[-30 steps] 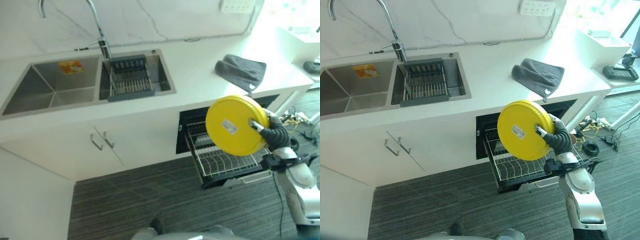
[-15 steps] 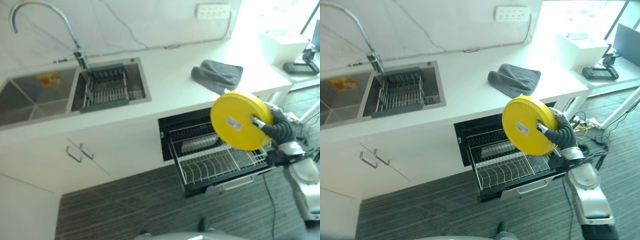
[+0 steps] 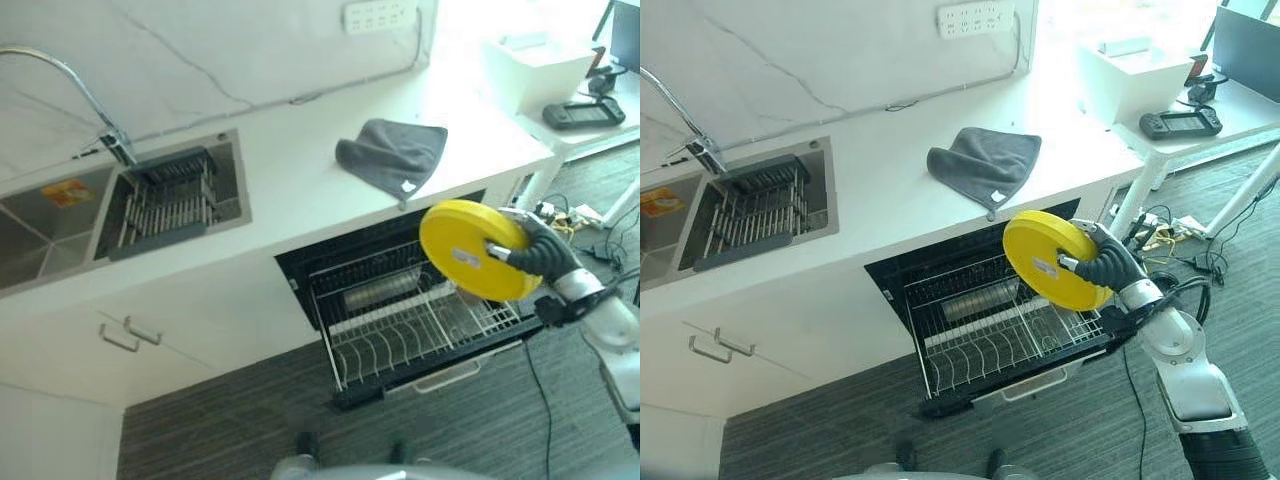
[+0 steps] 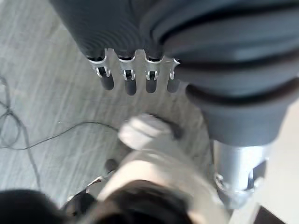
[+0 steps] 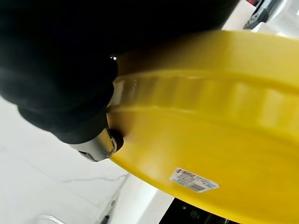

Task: Place the dishes in the dishwasher.

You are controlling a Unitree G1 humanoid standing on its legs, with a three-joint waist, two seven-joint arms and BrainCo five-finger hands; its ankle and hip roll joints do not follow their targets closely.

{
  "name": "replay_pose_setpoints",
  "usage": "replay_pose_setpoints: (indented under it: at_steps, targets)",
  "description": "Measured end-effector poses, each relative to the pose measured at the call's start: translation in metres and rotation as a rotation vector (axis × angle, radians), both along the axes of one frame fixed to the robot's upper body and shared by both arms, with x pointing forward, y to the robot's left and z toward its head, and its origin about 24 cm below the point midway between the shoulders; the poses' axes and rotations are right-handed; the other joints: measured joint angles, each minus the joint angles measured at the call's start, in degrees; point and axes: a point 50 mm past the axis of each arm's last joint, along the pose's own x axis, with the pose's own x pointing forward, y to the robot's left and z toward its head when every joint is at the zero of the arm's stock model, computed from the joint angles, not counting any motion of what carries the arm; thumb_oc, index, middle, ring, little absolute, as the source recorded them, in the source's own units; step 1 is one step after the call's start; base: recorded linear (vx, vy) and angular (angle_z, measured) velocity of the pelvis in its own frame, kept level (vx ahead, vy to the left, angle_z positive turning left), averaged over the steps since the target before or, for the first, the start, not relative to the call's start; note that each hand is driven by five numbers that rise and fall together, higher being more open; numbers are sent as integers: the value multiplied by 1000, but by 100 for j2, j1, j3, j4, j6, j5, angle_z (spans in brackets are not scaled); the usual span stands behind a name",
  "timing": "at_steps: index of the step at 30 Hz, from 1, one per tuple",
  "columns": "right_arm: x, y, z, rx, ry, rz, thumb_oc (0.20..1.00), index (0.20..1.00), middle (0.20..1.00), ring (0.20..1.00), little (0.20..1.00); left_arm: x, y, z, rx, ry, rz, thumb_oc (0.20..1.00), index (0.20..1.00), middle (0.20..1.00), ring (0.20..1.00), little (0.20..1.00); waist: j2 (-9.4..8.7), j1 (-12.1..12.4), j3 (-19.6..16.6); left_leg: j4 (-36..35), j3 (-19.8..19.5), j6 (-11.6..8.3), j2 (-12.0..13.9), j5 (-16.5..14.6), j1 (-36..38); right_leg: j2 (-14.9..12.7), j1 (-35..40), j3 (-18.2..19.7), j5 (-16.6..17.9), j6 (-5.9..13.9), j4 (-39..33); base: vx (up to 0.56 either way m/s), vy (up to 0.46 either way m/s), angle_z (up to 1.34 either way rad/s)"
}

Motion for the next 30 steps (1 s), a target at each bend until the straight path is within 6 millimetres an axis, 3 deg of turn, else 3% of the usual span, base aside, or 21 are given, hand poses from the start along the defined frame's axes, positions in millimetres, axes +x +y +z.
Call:
replay_pose_setpoints:
  at_steps: [2, 5, 11, 15, 20, 27, 30]
  targets:
    - [0, 5, -3, -43, 12, 27, 200, 200, 200, 200, 200, 9, 16, 4, 42, -31, -13, 1000, 1000, 1000, 1000, 1000, -136, 84, 105, 0, 26, 43, -187, -30, 60, -228, -14, 39, -29, 114, 110, 0, 73, -2]
    - [0, 13, -1, -103, -18, 74, 200, 200, 200, 200, 200, 19, 36, 9, 95, -53, -28, 1000, 1000, 1000, 1000, 1000, -190, 243, 159, -1, 68, 336, -366, -253, 57, -417, -10, 36, 16, 395, 81, 13, 26, 4]
    - [-3, 13, 6, -302, -106, 90, 200, 200, 200, 200, 200, 0, 27, 7, 73, -12, -7, 1000, 1000, 1000, 1000, 1000, -282, 415, 204, -4, 44, 360, -444, -273, 42, -475, 58, 10, 78, 467, -13, 9, -28, 2]
    - [-3, 17, 1, -474, -185, 107, 200, 200, 200, 200, 200, 1, 29, 7, 85, -13, -10, 1000, 1000, 1000, 1000, 1000, -285, 506, 198, -3, -44, 360, -433, -273, 38, -463, 91, -40, 74, 460, -13, 44, -50, 8]
    - [-1, 16, -29, -654, -226, 129, 200, 200, 200, 200, 200, 10, 49, 12, 189, -37, -27, 1000, 1000, 1000, 1000, 1000, -287, 693, 180, -1, -161, 363, -441, -269, -4, -464, 106, -163, 51, 450, -12, 41, -27, 12]
    - [-4, 10, -42, -723, -470, 63, 200, 200, 200, 200, 200, 22, 64, 17, 360, -59, -64, 1000, 1000, 1000, 1000, 1000, -220, 846, 182, 1, -287, 374, -456, -253, -55, -471, 99, -285, 21, 448, -13, -11, -26, 9]
    - [-3, -5, -77, -708, -432, -5, 200, 200, 200, 200, 200, 27, 65, 18, 389, -73, -120, 1000, 1000, 1000, 1000, 1000, -203, 965, 196, 110, -381, 371, -469, -244, -247, -479, 10, -356, 13, 456, -14, -46, -11, 14]
